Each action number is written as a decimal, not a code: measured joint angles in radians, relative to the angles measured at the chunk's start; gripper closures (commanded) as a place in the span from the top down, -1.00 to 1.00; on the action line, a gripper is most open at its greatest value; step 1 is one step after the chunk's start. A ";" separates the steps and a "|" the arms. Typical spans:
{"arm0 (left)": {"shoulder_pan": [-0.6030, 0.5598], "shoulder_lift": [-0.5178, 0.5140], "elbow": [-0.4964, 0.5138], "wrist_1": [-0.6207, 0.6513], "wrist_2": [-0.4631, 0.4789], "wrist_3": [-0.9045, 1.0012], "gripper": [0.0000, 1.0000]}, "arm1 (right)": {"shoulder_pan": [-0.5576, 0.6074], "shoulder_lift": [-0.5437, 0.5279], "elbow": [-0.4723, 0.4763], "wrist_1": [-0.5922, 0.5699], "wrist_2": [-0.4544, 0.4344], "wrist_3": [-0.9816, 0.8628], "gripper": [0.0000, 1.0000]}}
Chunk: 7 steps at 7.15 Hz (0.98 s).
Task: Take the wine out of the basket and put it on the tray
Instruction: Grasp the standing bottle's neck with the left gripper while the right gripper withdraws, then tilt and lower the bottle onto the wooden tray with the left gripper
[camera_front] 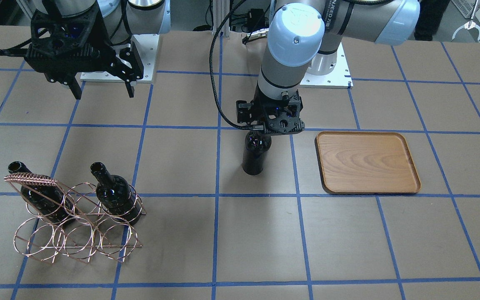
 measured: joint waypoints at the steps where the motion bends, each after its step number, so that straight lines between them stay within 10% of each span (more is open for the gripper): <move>1: 0.000 0.001 -0.001 0.000 -0.009 0.017 -1.00 | -0.006 0.000 0.002 0.000 0.000 -0.009 1.00; 7: 0.189 0.087 -0.006 -0.032 0.132 0.264 -1.00 | -0.043 -0.010 0.004 -0.008 -0.011 -0.045 1.00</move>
